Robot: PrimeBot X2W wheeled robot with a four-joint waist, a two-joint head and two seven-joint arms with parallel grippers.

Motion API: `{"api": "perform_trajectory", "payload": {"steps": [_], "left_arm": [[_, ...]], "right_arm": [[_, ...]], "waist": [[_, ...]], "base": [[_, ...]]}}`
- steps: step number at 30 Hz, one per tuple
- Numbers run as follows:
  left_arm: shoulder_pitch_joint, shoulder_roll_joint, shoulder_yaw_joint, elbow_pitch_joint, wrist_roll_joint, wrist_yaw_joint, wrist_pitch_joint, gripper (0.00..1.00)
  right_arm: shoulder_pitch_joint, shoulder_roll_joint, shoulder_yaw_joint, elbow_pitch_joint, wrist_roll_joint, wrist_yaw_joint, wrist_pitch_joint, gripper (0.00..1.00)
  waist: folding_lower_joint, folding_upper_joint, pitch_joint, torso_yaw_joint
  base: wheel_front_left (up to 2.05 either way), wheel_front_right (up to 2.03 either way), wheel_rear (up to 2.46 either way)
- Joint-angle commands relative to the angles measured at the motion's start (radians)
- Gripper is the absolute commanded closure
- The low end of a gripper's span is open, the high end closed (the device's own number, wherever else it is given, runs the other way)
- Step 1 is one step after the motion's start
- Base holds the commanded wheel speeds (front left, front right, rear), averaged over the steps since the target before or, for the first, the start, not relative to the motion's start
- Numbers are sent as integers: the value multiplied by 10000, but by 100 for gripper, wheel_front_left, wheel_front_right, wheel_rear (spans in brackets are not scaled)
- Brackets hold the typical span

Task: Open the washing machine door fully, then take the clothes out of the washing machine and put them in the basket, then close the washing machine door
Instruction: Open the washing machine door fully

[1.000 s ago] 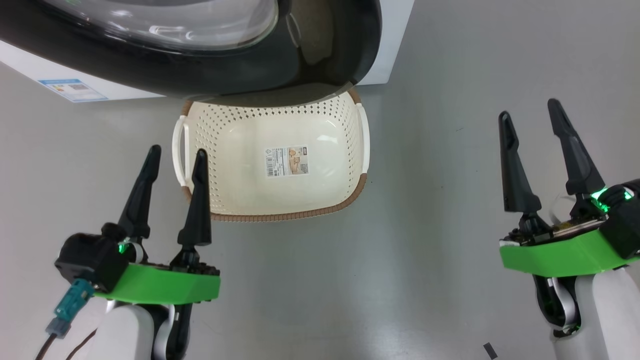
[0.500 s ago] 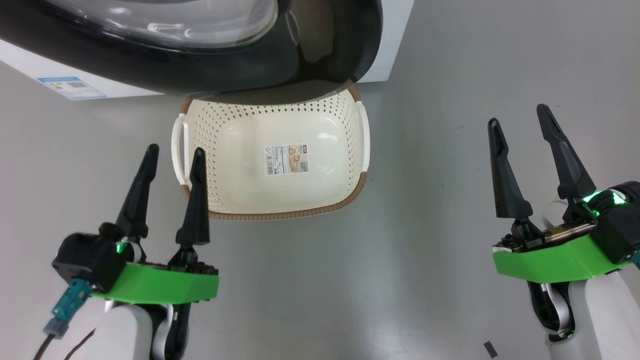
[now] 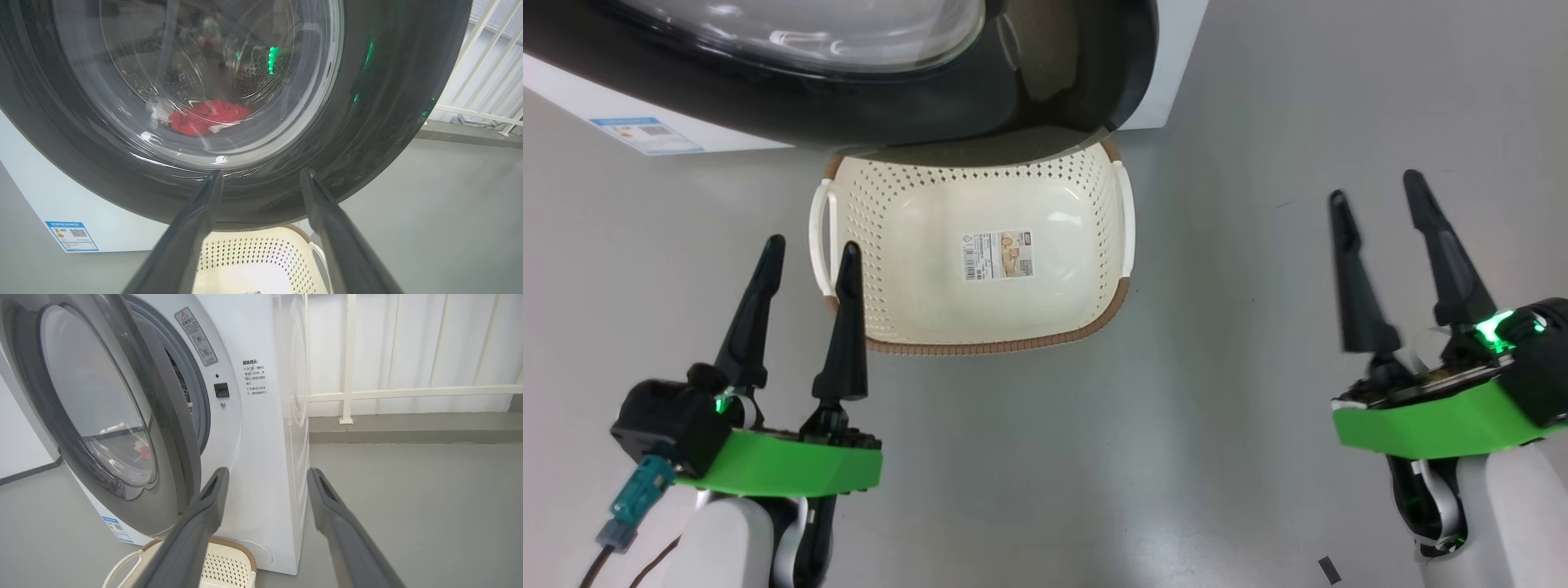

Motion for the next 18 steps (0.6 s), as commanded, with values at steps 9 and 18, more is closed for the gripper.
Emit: {"api": "perform_trajectory", "payload": {"steps": [9, 18], "left_arm": [[13, 225, 277, -278, -36, 70, -120, 0], [-12, 225, 179, -242, -98, 79, -120, 0]], "right_arm": [[-966, 67, 425, 281, 3498, 63, -53, 100], [-2789, -37, 1775, 1525, 7297, 63, 39, 100]], "waist": [[0, -1, 59, 135], [0, -1, 51, 289]], "base": [[0, 0, 0], [0, 0, 0]]}}
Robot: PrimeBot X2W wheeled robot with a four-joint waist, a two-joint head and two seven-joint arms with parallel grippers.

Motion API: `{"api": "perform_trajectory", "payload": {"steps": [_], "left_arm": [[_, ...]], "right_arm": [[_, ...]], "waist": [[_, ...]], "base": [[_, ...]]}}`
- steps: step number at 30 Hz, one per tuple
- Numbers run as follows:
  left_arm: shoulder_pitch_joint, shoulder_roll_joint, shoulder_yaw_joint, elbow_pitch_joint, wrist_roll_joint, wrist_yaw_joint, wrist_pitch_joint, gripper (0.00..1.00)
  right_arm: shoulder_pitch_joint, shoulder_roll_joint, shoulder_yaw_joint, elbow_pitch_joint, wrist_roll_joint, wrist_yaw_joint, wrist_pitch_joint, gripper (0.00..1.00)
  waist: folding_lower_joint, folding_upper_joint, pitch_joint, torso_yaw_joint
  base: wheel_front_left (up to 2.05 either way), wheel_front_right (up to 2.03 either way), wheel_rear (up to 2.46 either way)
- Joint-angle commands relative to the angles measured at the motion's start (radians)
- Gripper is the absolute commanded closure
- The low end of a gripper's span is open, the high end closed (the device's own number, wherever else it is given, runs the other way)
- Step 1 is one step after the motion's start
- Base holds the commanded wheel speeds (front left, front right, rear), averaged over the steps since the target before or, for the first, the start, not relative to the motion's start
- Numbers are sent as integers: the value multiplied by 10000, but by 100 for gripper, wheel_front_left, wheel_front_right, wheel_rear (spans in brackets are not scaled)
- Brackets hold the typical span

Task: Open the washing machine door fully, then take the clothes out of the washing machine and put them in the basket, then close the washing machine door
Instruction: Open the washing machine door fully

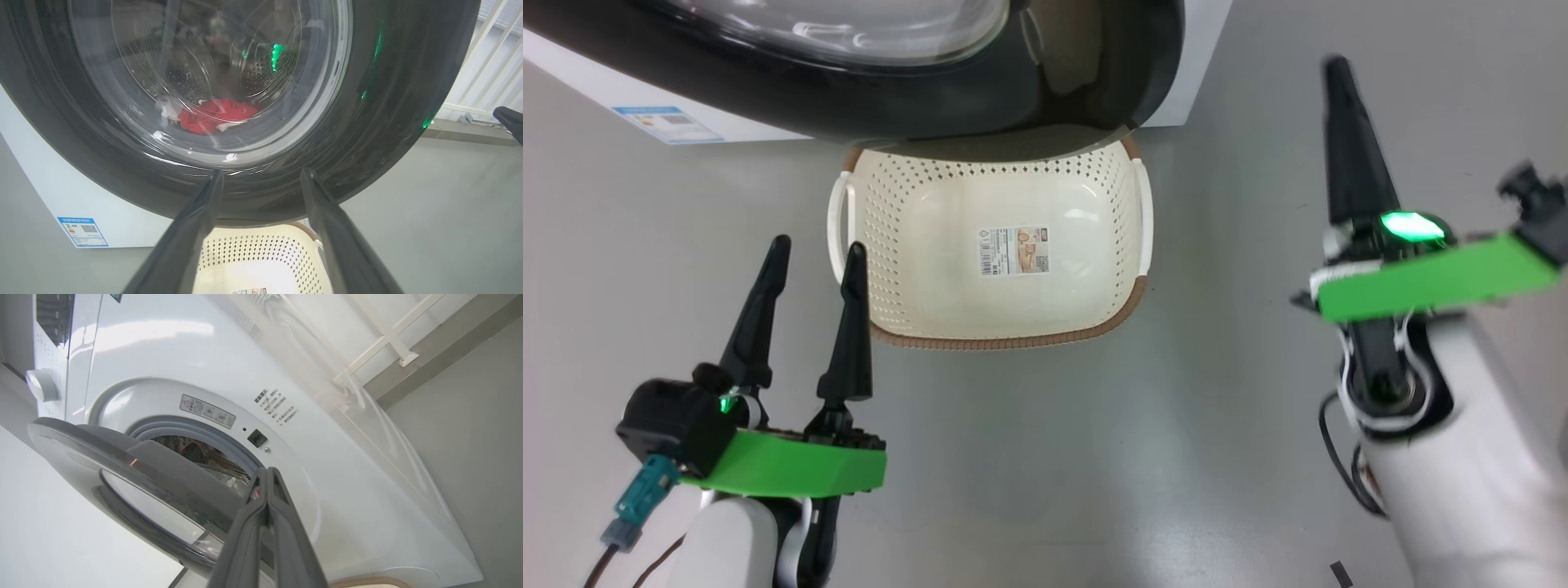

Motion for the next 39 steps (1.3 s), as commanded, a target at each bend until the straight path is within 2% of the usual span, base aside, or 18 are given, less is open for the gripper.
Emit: {"api": "perform_trajectory", "payload": {"steps": [1, 5, 10, 14, 18, 22, 30, 39], "left_arm": [[-1, 227, 259, -239, -87, 72, -120, 0], [-15, 227, 248, -225, -123, 69, -120, 0], [-22, 227, 166, -196, -182, 75, -120, 0], [-6, 227, 83, -170, -214, 100, -120, 0], [-4, 227, -37, -142, -257, 128, -120, 0], [-4, 227, -105, -146, -290, 149, -120, 0], [-8, 227, -234, -127, -361, 201, -120, 0], [-13, 227, -94, -80, -407, 271, -120, 0]], "right_arm": [[-251, -11, 316, -202, 470, 65, 60, 100], [-1308, -403, 660, 19, 2970, 65, 1013, 100], [-2421, -753, 586, 410, 5441, 65, 2774, 100], [-3253, -930, 531, 1112, 6946, 65, 4654, 100], [-4077, -1013, 310, 1995, 8024, 65, 6053, 100], [-4751, -1188, 409, 2687, 8539, 65, 7349, 100], [-5812, -1562, 825, 3908, 8475, 65, 8888, 100], [-5730, -1566, 959, 3777, 8240, 65, 9437, 100]], "waist": [[0, 0, 0, 36], [0, 0, 26, 166], [0, 0, 35, 350], [0, 0, 18, 458], [0, 0, -5, 607], [0, 0, 17, 738], [0, 0, 92, 949], [0, 0, -26, 1031]], "base": [[0, 0, 0], [0, 0, 0], [0, 0, 0], [0, 0, 0], [0, 0, 0], [0, 0, 0], [0, 0, 0], [0, 0, 0]]}}
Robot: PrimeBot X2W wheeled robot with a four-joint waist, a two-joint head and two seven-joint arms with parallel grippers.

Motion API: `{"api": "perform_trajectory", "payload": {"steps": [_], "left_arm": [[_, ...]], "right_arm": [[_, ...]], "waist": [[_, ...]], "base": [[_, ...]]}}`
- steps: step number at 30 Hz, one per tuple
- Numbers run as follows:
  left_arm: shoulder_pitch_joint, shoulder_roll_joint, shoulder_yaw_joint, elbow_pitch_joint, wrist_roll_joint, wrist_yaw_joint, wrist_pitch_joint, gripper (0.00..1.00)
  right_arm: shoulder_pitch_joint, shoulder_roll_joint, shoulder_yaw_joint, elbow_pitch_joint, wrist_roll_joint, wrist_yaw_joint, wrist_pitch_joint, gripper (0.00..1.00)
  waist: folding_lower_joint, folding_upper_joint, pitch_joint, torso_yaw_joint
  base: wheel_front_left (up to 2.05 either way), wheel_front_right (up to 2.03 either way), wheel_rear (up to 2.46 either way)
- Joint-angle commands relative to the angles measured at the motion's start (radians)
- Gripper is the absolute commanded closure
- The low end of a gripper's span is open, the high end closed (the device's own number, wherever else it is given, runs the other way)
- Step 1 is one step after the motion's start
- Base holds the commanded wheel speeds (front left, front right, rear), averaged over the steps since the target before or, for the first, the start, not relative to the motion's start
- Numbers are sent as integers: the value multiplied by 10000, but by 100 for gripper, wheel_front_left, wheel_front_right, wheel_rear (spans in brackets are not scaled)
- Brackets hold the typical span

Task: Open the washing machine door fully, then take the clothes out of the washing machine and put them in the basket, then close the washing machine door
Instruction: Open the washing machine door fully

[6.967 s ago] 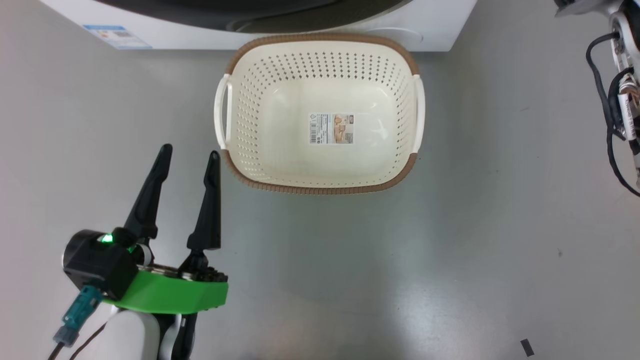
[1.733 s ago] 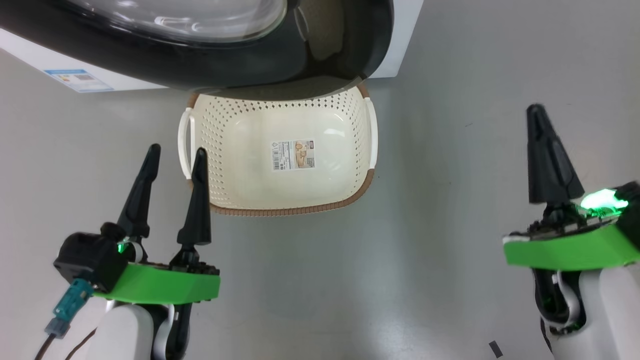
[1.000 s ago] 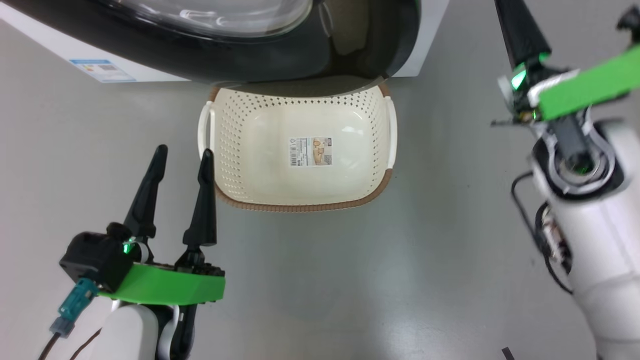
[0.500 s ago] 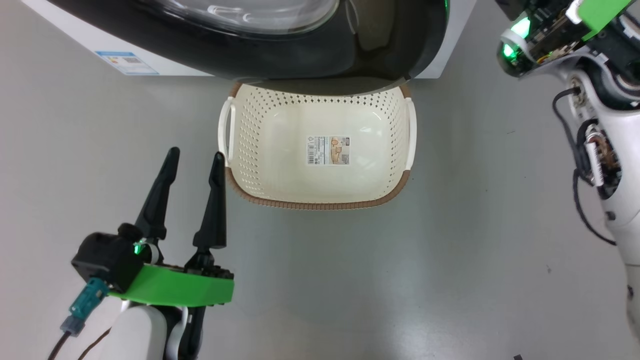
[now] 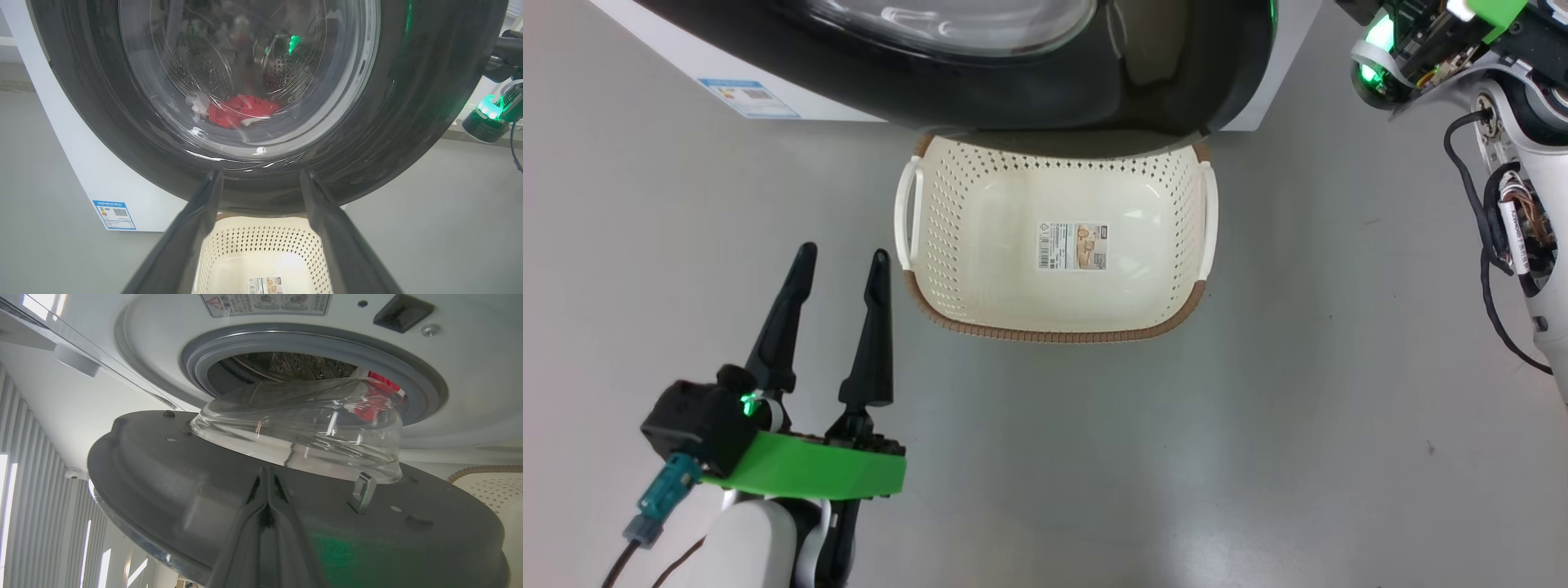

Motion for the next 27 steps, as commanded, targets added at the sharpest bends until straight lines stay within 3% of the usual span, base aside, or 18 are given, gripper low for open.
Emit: {"api": "perform_trajectory", "payload": {"steps": [1, 14, 27], "left_arm": [[-7, 233, 386, -189, -70, 98, -118, 0], [243, 233, 502, -86, -119, 194, -118, 0], [720, 233, 627, 118, 36, 274, -118, 0]], "right_arm": [[159, 168, 106, -358, -103, 69, 117, 100], [1314, 282, 134, -772, -356, 69, 482, 100], [2743, 1130, 205, -685, -528, 69, 723, 100]], "waist": [[0, 0, -103, 44], [0, 0, -902, 278], [0, 0, -2139, 363]], "base": [[0, 0, 0], [0, 0, 0], [0, 0, 0]]}}
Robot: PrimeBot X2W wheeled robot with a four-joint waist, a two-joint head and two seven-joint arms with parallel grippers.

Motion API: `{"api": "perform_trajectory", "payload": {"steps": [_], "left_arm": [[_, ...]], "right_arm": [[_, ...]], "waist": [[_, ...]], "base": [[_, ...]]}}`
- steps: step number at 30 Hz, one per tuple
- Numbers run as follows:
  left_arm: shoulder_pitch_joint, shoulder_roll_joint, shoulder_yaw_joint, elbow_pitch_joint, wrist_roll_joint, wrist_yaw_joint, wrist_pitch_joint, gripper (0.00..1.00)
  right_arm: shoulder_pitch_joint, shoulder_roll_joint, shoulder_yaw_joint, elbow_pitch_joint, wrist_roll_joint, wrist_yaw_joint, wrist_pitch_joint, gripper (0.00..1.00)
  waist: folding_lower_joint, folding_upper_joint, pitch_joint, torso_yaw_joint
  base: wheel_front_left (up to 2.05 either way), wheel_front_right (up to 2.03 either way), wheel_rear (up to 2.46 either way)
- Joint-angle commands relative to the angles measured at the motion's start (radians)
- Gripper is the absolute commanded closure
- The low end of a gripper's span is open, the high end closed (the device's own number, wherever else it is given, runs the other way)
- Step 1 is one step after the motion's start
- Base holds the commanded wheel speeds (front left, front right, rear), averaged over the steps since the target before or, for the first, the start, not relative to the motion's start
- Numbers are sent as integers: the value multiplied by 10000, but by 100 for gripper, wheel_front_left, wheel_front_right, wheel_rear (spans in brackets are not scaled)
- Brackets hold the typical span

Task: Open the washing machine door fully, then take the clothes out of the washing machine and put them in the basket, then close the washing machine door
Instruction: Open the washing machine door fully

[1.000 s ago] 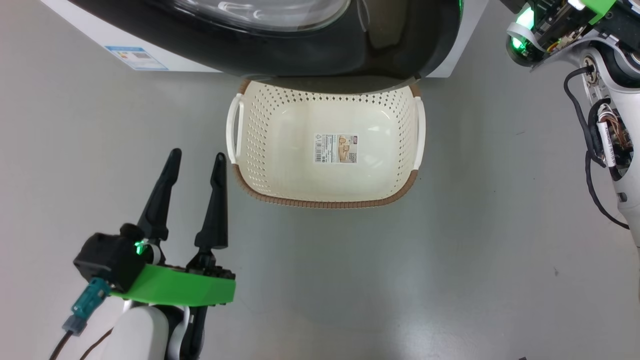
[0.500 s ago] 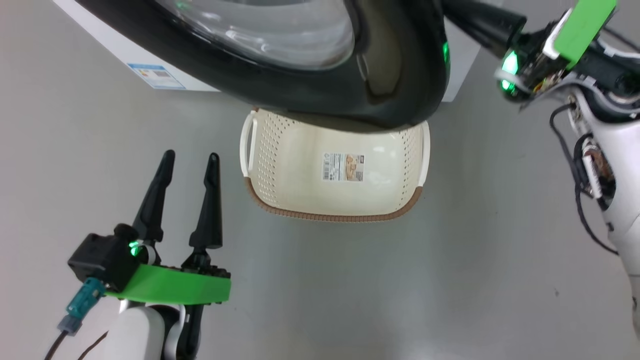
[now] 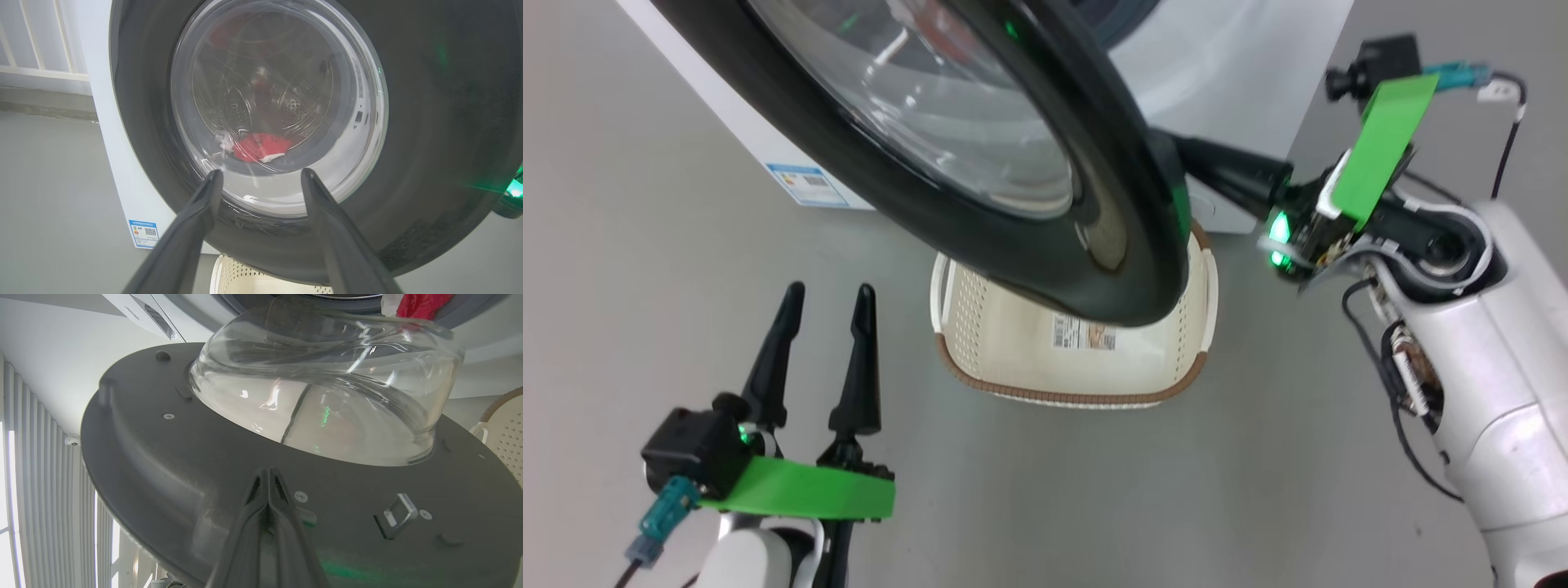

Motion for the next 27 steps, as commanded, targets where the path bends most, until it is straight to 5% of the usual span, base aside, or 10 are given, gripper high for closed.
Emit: {"api": "perform_trajectory", "payload": {"steps": [1, 27], "left_arm": [[259, 233, 375, -188, 96, 101, -118, 0], [1121, 233, 204, 372, 217, 189, -118, 0]], "right_arm": [[242, 301, 97, -241, -65, 77, 112, 100], [2372, 1028, 396, 108, -309, 77, 107, 100]], "waist": [[0, 0, -387, 106], [0, 0, -2563, 1633]], "base": [[0, 0, 0], [0, 0, 0]]}}
